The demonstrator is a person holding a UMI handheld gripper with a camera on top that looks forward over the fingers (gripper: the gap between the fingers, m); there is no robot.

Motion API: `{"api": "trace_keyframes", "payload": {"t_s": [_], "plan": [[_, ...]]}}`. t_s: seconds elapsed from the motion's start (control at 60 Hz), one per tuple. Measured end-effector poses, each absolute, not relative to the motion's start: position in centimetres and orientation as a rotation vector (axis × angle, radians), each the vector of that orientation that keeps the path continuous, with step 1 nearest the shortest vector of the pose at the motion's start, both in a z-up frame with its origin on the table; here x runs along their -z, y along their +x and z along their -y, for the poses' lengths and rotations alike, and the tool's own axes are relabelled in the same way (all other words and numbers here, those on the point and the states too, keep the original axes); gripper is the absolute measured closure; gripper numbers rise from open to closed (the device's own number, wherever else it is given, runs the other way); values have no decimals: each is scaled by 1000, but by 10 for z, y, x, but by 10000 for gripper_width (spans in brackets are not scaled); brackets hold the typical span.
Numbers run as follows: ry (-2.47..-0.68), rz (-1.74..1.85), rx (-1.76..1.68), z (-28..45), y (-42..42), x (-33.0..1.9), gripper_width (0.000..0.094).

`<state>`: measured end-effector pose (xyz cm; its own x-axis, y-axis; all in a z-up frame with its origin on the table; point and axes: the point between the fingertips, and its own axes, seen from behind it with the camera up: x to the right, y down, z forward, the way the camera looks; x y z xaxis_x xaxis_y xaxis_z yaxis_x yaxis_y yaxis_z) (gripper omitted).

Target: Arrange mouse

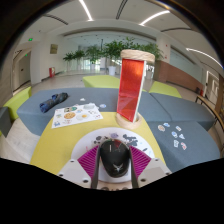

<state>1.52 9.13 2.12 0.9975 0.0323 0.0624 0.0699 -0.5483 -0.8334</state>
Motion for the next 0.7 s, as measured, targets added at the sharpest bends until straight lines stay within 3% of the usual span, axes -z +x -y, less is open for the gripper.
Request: {"api": "trace_keyframes", "payload": {"t_s": [0.083, 0.25, 0.35, 0.45, 0.7], "plan": [[-2190, 60, 36, -86, 16, -4, 474], [-2184, 49, 47, -92, 15, -3, 434], [-2194, 59, 66, -92, 17, -4, 335], [-2205, 99, 60, -84, 11, -11, 78], [-2142, 135, 70, -21, -7, -86, 102]]}}
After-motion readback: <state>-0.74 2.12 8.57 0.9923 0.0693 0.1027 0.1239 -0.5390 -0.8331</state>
